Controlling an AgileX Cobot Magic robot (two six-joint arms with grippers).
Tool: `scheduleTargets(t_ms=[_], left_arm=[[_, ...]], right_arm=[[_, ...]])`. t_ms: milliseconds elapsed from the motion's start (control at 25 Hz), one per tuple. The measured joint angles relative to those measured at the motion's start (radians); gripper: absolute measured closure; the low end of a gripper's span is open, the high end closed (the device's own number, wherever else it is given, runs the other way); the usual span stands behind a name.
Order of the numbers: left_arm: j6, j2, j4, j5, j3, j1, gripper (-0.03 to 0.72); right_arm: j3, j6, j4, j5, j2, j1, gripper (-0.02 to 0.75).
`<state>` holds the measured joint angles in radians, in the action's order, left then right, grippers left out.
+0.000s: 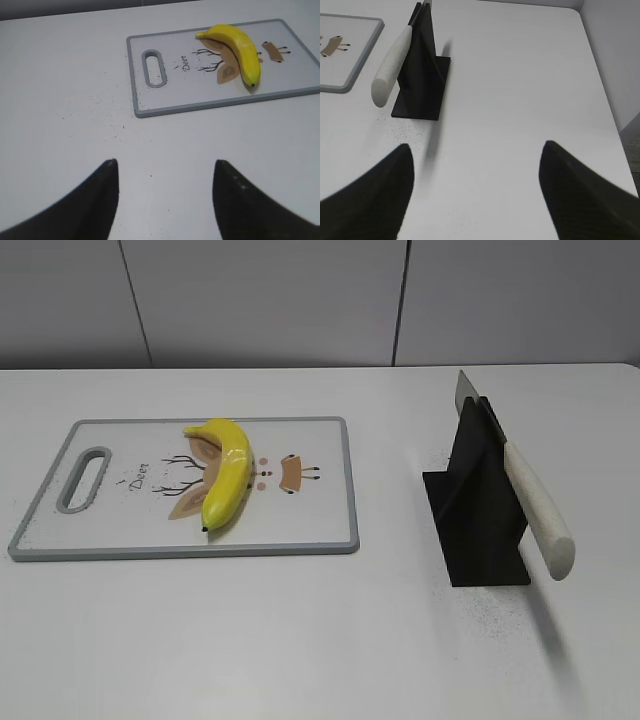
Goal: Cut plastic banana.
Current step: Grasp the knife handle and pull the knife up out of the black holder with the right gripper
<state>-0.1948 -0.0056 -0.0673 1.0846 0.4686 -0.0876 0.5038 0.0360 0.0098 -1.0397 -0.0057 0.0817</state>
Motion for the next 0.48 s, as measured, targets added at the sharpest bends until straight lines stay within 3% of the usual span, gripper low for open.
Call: scheduleTargets(t_ms=[480], left_arm=[[0.000, 0.000, 0.000, 0.000, 0.000, 0.000, 0.103]], right_arm=[[0.000, 0.000, 0.000, 0.000, 0.000, 0.000, 0.146]])
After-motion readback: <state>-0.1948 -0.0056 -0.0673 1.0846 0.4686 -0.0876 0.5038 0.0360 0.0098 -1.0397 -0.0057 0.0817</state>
